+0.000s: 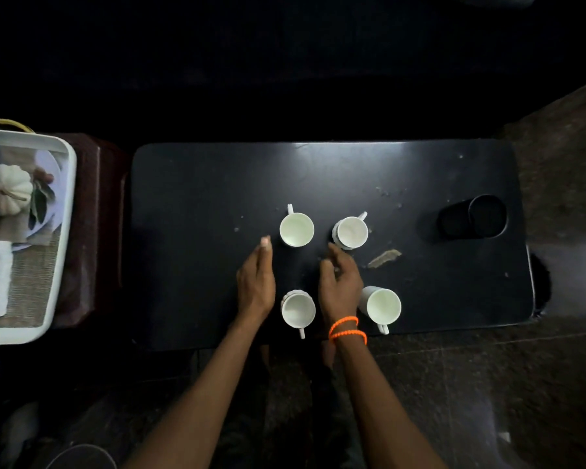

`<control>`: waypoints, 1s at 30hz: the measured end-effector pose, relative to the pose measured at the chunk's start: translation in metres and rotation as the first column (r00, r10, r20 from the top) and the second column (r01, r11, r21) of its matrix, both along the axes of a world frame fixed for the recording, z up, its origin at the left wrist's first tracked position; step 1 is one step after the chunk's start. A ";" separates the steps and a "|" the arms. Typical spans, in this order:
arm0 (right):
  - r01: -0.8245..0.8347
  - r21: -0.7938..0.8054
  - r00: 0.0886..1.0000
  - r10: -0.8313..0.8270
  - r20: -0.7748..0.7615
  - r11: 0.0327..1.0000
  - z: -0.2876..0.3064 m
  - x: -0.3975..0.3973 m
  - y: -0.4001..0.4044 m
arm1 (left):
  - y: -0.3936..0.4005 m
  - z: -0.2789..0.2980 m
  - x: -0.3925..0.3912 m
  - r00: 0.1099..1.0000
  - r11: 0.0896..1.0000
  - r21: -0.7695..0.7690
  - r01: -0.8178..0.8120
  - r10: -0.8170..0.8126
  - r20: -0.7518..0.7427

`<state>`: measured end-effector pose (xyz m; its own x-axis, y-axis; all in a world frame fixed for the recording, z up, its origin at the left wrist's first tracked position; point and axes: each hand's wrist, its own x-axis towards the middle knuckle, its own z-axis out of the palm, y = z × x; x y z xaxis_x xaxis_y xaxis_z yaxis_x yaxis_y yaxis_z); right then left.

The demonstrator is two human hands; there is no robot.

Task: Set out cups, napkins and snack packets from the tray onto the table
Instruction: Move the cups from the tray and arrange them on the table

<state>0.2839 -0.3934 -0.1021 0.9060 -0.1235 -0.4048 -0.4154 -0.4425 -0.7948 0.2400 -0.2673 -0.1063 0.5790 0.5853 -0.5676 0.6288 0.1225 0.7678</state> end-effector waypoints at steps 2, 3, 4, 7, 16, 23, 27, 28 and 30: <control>-0.029 0.032 0.997 0.031 -0.069 0.999 -0.001 0.015 0.012 | 0.006 0.002 0.020 0.999 0.999 -0.022 0.047 -0.047 0.011; -0.041 0.053 0.994 0.046 -0.096 0.998 -0.001 0.021 0.019 | 0.008 0.003 0.028 0.998 0.997 -0.032 0.065 -0.065 0.013; -0.053 0.068 0.992 0.061 -0.115 0.996 -0.001 0.026 0.024 | 0.010 0.004 0.035 0.997 0.996 -0.039 0.080 -0.080 0.014; -0.086 0.073 0.988 0.095 -0.125 0.994 0.001 0.034 0.037 | 0.013 0.005 0.047 0.992 0.991 -0.048 0.124 -0.124 0.005; -0.057 0.057 0.996 0.061 -0.069 0.997 0.002 0.022 0.038 | 0.008 0.000 0.045 0.982 0.982 0.019 0.190 -0.190 -0.006; 0.315 -0.202 0.934 -0.265 0.240 0.927 0.015 0.036 0.003 | -0.014 0.017 0.065 0.981 0.973 0.192 0.125 -0.151 0.126; 0.319 -0.211 0.948 -0.312 0.065 0.924 0.013 0.052 -0.018 | -0.037 0.025 0.096 0.925 0.944 0.078 0.321 -0.330 0.189; 0.326 -0.198 0.943 -0.331 0.006 0.924 0.011 0.057 -0.022 | -0.044 0.026 0.105 0.922 0.936 -0.003 0.351 -0.345 0.177; 0.351 -0.165 0.919 -0.373 -0.125 0.922 0.007 0.067 -0.029 | -0.057 0.025 0.117 0.910 0.911 -0.067 0.407 -0.398 0.120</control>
<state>0.3507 -0.4224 -0.0954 0.7181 -0.4954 -0.4887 -0.6777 -0.3385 -0.6528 0.3566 -0.3243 -0.0809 0.8120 0.2406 -0.5317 0.5583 -0.0547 0.8278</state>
